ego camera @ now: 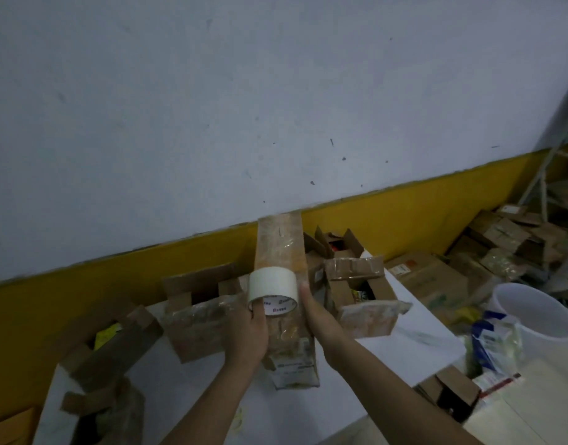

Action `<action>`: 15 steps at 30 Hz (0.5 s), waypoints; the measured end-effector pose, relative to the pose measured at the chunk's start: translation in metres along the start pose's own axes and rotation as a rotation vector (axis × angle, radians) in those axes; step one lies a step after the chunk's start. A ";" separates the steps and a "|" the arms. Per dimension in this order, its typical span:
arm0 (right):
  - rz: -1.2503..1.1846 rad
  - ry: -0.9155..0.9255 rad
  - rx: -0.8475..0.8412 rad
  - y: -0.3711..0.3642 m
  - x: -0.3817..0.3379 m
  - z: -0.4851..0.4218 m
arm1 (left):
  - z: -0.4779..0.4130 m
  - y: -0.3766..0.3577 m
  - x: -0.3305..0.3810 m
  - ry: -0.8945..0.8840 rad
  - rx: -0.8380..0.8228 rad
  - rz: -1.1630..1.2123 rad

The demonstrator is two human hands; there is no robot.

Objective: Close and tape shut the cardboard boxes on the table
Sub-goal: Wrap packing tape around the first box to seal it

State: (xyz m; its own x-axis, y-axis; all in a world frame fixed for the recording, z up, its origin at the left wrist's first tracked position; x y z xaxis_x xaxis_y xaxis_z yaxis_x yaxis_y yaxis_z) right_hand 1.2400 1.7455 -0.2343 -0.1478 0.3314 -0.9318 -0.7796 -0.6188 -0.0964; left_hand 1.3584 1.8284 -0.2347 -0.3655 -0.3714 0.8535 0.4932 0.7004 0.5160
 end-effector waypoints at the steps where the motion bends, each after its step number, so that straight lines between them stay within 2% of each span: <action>1: 0.010 0.000 0.011 0.006 0.001 0.000 | 0.000 -0.009 -0.003 -0.003 -0.001 -0.020; 4: 0.078 -0.047 0.034 0.025 0.006 -0.008 | 0.005 -0.036 -0.012 -0.005 -0.024 -0.095; 8: 0.241 -0.089 0.255 0.039 0.034 -0.033 | 0.019 -0.074 -0.034 0.074 -0.154 -0.078; 11: 0.270 -0.029 0.322 0.044 0.056 -0.040 | 0.020 -0.087 -0.041 0.069 -0.204 -0.117; 15: 0.501 0.045 0.350 0.048 0.054 -0.053 | -0.004 -0.083 -0.035 0.006 -0.277 -0.302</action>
State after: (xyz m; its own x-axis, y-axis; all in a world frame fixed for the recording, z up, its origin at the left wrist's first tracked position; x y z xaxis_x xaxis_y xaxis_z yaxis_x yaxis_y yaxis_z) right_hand 1.2265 1.6960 -0.3073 -0.5282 0.0260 -0.8487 -0.7768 -0.4185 0.4706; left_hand 1.3335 1.7812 -0.3074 -0.5224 -0.5393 0.6604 0.5584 0.3690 0.7430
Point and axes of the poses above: each hand's wrist, its own z-axis away from the middle knuckle, its own y-axis out of the back of the hand, x = y × z, the point moved 1 cm from there along -z, towards the middle knuckle, and after that the axes turned 4 degrees about -z, right-handed, at the moved point
